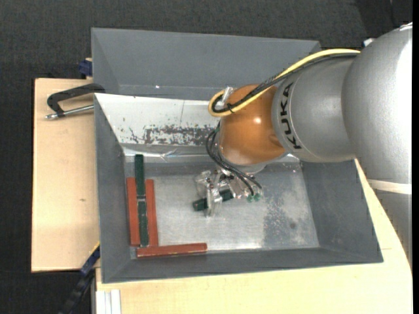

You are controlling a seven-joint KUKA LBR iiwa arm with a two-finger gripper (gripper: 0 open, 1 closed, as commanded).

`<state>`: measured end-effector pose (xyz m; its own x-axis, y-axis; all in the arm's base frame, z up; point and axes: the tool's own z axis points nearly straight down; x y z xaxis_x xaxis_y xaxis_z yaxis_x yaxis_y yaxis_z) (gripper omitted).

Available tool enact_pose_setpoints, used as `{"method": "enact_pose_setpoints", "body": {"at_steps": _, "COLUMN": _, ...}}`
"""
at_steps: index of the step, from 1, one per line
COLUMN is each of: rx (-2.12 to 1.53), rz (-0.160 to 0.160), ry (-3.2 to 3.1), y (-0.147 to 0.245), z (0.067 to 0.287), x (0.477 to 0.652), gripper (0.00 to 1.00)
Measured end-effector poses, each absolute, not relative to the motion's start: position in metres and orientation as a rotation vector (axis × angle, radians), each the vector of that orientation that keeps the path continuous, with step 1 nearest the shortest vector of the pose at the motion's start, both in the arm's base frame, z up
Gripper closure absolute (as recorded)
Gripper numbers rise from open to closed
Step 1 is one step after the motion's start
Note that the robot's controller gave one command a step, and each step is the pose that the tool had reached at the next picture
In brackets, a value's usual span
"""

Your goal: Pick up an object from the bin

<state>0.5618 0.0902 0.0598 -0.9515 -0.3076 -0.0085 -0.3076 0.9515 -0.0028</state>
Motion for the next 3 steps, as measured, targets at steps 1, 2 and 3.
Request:
{"method": "enact_pose_setpoints", "body": {"at_steps": 1, "rx": -0.486, "rz": -0.002, "ry": 3.095, "y": 0.090, "z": 0.062, "x": 0.562, "gripper": 1.00}}
{"method": "enact_pose_setpoints", "body": {"at_steps": 2, "rx": -0.486, "rz": 0.001, "ry": 3.098, "y": 0.091, "z": 0.069, "x": 0.561, "gripper": 1.00}}
{"method": "enact_pose_setpoints", "body": {"at_steps": 3, "rx": -0.488, "rz": 0.002, "ry": 3.102, "y": 0.091, "z": 0.083, "x": 0.560, "gripper": 1.00}}
